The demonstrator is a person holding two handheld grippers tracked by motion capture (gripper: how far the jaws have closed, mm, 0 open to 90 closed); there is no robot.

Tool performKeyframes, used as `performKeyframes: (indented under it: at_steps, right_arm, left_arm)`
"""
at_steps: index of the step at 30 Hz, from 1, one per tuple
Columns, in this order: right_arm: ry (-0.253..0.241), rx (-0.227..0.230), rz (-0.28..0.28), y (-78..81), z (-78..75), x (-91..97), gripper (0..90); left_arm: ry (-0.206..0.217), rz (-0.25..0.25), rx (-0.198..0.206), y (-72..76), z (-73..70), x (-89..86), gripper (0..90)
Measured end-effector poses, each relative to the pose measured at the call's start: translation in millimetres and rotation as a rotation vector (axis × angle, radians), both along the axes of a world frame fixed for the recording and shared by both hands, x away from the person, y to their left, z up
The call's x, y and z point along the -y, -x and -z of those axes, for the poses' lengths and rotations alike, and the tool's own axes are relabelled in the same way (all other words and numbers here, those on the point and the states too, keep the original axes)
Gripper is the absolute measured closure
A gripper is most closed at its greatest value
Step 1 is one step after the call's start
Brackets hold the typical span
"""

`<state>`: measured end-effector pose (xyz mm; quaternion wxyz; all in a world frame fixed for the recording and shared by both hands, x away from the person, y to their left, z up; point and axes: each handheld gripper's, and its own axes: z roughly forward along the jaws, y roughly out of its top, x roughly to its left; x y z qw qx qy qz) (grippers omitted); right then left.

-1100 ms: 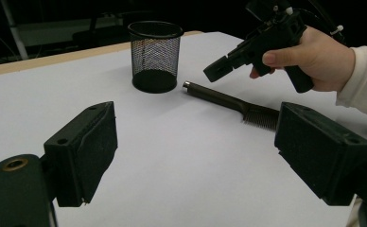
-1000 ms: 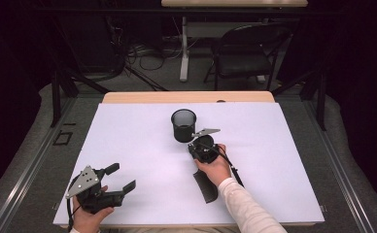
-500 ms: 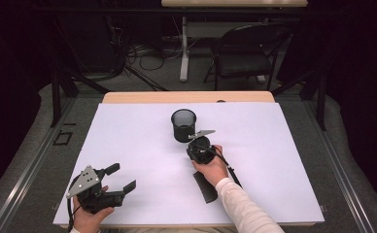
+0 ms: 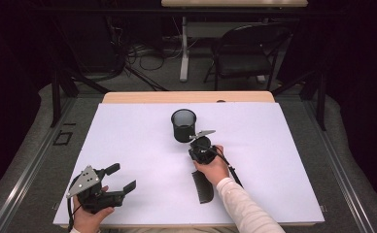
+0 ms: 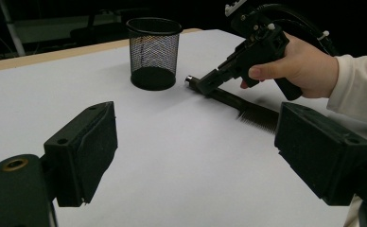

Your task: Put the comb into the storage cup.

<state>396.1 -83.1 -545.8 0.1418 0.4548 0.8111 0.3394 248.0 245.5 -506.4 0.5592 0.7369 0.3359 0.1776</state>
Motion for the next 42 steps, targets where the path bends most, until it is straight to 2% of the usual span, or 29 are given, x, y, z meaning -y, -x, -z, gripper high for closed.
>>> performKeyframes:
  at_steps: [12,15,23,28,30,42]
  right_arm:
    - [0.017,-0.013,0.020,-0.4,0.6,6.8,90.0]
    - [0.004,-0.013,0.033,-0.2,2.1,10.1,90.0]
    - [0.012,-0.023,0.045,1.5,1.6,14.6,90.0]
    - [0.030,-0.035,0.049,2.5,1.3,17.3,90.0]
    - [0.019,-0.028,0.052,2.5,2.3,17.7,90.0]
    - [0.035,-0.036,0.054,8.2,1.4,26.0,90.0]
  left_arm:
    - [0.002,0.003,-0.003,-0.1,0.3,0.0,14.1]
    - [-0.003,0.001,-0.005,-0.1,0.3,0.2,14.1]
    - [-0.003,0.002,-0.006,-0.2,0.5,0.6,14.1]
    - [-0.004,0.001,-0.005,-0.2,0.7,1.0,14.1]
    - [-0.004,0.002,-0.005,-0.2,0.7,1.1,14.1]
    - [-0.004,0.002,-0.006,-0.2,0.8,1.3,14.1]
